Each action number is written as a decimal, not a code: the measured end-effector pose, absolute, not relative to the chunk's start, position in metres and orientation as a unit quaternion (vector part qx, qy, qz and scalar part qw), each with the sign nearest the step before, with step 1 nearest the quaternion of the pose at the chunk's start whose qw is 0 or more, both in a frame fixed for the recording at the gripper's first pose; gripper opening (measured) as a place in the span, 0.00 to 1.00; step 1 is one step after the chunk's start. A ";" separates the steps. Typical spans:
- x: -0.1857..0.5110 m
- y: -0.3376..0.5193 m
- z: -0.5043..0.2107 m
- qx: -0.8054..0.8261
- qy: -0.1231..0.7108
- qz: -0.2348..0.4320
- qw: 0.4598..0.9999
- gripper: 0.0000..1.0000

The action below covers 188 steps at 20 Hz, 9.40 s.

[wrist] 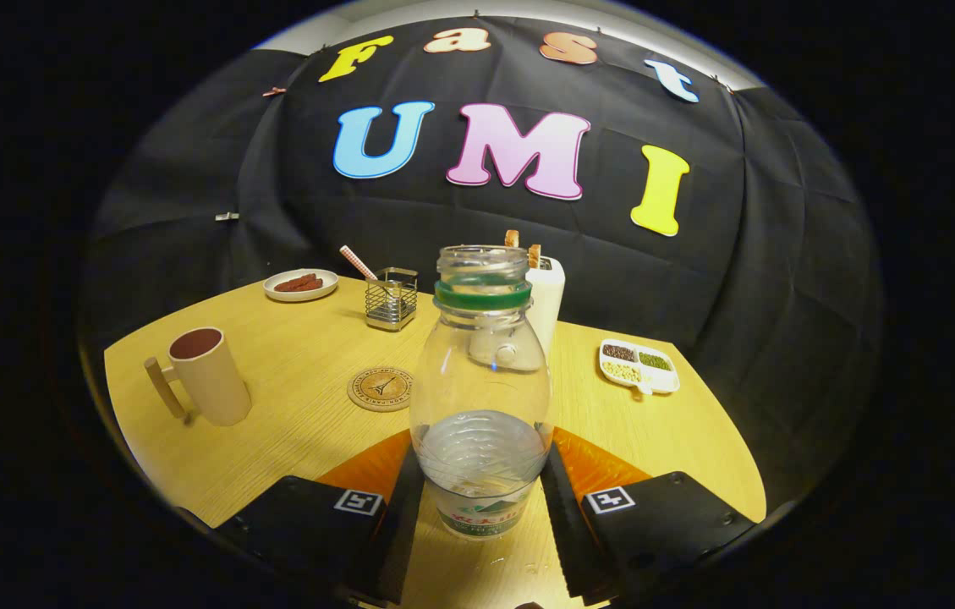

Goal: Take the bottle from table, then pour the juice into the cup, finally place the bottle on the coaster

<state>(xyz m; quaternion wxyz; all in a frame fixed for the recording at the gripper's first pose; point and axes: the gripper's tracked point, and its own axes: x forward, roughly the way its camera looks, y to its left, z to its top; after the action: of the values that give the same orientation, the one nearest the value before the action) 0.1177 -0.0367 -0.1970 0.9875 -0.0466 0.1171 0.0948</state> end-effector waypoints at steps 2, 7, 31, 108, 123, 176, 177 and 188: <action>0.117 -0.030 -0.185 -0.059 0.110 0.107 0.986 0.71; 0.121 -0.011 -0.151 -0.112 0.090 0.126 0.982 0.72; 0.141 0.111 -0.164 -0.447 0.107 0.161 0.873 0.71; 0.177 0.203 -0.152 -0.809 -0.184 0.251 0.499 0.71; 0.165 0.211 -0.147 -0.835 -0.235 0.247 0.432 0.71; 0.151 0.132 -0.097 -0.554 0.029 0.266 0.788 0.72; 0.149 0.129 -0.093 -0.519 0.041 0.270 0.810 0.71; 0.181 0.084 -0.089 -0.194 0.148 0.255 0.936 0.72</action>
<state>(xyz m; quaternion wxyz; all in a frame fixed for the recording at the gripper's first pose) 0.1806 0.0840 -0.0886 0.9357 -0.1940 0.1481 0.2545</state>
